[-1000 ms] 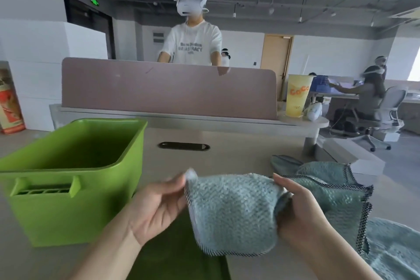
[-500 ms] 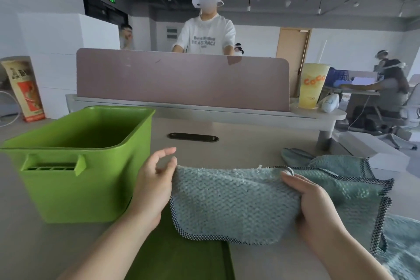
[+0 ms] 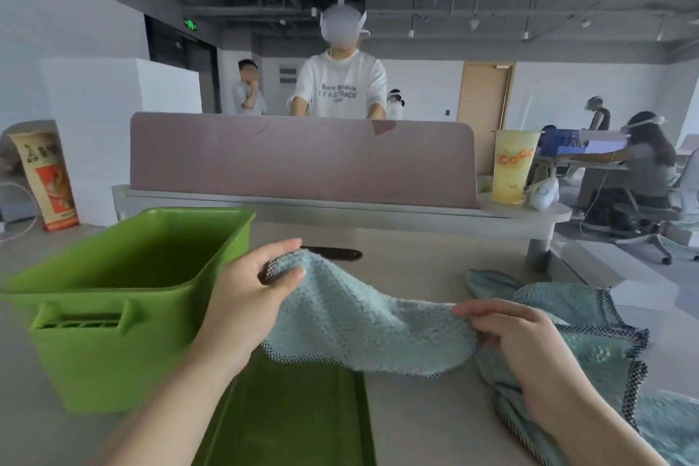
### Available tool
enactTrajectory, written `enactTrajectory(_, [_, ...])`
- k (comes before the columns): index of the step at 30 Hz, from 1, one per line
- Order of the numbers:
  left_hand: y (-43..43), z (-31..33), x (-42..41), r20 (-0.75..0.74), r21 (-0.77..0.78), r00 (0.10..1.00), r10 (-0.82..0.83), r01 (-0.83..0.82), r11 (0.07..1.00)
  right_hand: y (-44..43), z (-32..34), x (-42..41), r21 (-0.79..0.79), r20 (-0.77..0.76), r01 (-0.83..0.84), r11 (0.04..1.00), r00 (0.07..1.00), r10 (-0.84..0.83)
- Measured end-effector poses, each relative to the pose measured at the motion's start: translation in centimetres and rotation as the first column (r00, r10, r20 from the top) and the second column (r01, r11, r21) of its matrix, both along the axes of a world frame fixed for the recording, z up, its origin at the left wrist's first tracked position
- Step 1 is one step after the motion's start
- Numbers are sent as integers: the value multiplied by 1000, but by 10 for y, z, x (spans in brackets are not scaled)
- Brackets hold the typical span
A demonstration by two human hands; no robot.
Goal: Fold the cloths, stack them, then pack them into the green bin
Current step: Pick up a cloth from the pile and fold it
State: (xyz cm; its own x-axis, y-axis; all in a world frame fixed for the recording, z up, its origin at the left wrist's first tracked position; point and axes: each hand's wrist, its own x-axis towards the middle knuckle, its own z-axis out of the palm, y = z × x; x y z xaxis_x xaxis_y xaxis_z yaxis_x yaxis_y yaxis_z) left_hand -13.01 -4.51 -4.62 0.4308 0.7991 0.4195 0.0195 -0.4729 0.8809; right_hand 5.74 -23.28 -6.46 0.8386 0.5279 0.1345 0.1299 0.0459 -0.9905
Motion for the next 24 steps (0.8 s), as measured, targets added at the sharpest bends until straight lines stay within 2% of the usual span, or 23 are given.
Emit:
enactTrajectory(2, [3,30,2,-51,188,995,88,-77,979,1,27,9,14,42,3,1000,999,-3])
enactTrajectory(4, [8,56,5,-39,232,992,116,-104,967,5,56,15,38,7,-34,999,999,33])
enactTrajectory(8, [21,81,9,85,168,990,110,-123,978,19,84,21,54,-62,-108,993,992,111])
enactTrajectory(11, [29,80,11,69,190,988,136,-147,971,31,88,27,-32,-52,-117,993,992,115])
enactTrajectory(15, [40,74,14,7,232,986,168,-165,959,40,83,36,-87,69,-50,995,996,56])
enactTrajectory(20, [51,67,9,-51,190,973,226,-212,959,40,78,37,-8,121,-7,1000,993,8])
enactTrajectory(24, [55,67,10,65,92,989,131,-137,986,33,75,40,19,133,-6,1000,991,3])
